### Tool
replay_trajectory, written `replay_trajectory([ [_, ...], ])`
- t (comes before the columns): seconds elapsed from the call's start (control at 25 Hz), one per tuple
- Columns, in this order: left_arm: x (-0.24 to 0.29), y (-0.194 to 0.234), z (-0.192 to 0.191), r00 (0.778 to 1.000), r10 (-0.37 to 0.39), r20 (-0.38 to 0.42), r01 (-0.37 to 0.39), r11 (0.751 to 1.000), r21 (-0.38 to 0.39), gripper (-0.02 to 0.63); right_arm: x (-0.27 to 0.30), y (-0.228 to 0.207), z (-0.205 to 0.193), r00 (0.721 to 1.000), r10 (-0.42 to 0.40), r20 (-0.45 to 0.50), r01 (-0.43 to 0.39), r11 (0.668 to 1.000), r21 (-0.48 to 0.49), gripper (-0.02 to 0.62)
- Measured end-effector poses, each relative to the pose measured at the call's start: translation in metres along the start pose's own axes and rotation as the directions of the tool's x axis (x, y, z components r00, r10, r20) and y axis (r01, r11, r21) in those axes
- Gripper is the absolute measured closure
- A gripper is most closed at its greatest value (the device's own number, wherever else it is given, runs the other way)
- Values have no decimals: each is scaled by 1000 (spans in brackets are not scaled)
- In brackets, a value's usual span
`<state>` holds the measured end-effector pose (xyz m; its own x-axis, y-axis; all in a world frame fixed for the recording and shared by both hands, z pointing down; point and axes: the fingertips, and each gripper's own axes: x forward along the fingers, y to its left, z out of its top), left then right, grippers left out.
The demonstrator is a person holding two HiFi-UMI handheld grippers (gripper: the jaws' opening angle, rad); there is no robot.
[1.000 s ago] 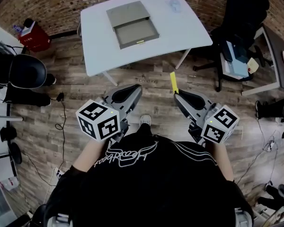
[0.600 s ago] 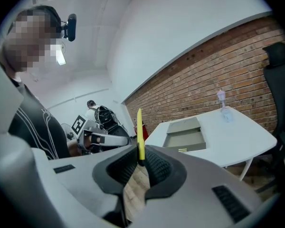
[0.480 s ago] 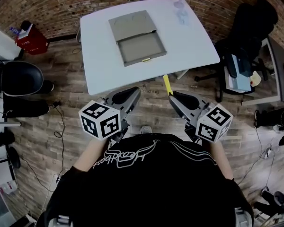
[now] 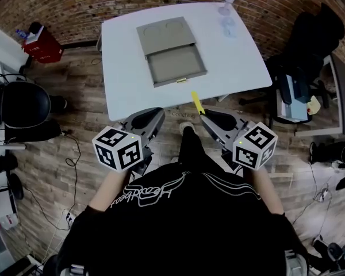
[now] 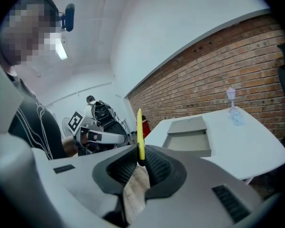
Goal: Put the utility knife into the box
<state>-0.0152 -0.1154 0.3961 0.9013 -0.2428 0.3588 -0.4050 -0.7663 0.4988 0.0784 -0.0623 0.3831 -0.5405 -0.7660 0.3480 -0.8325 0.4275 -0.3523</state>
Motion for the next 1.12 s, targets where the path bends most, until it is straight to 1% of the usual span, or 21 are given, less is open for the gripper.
replay_trajectory([
  [0.24, 8, 28, 12, 997, 70, 19, -69, 996, -47, 571, 35, -29, 11, 998, 50, -43, -51, 999, -4, 545],
  [0.44, 25, 56, 24, 993, 116, 14, -114, 989, -91, 572, 72, -59, 21, 991, 91, -95, -91, 996, 1, 545],
  [0.56, 38, 69, 34, 990, 137, 24, -133, 984, -120, 571, 91, -76, 28, 984, 107, -142, -111, 994, -24, 545],
  [0.68, 51, 81, 44, 988, 150, 31, -145, 980, -135, 572, 110, -95, 37, 977, 102, -189, -118, 991, -71, 543],
  [0.84, 61, 95, 56, 984, 173, 32, -166, 976, -142, 572, 135, -114, 43, 963, 102, -250, -136, 983, -125, 543],
  [0.96, 61, 109, 66, 977, 210, 44, -201, 968, -148, 571, 152, -124, 42, 951, 112, -289, -161, 975, -152, 543],
  [1.12, 60, 124, 72, 963, 262, 56, -250, 954, -164, 571, 173, -139, 33, 924, 119, -363, -198, 962, -190, 543],
])
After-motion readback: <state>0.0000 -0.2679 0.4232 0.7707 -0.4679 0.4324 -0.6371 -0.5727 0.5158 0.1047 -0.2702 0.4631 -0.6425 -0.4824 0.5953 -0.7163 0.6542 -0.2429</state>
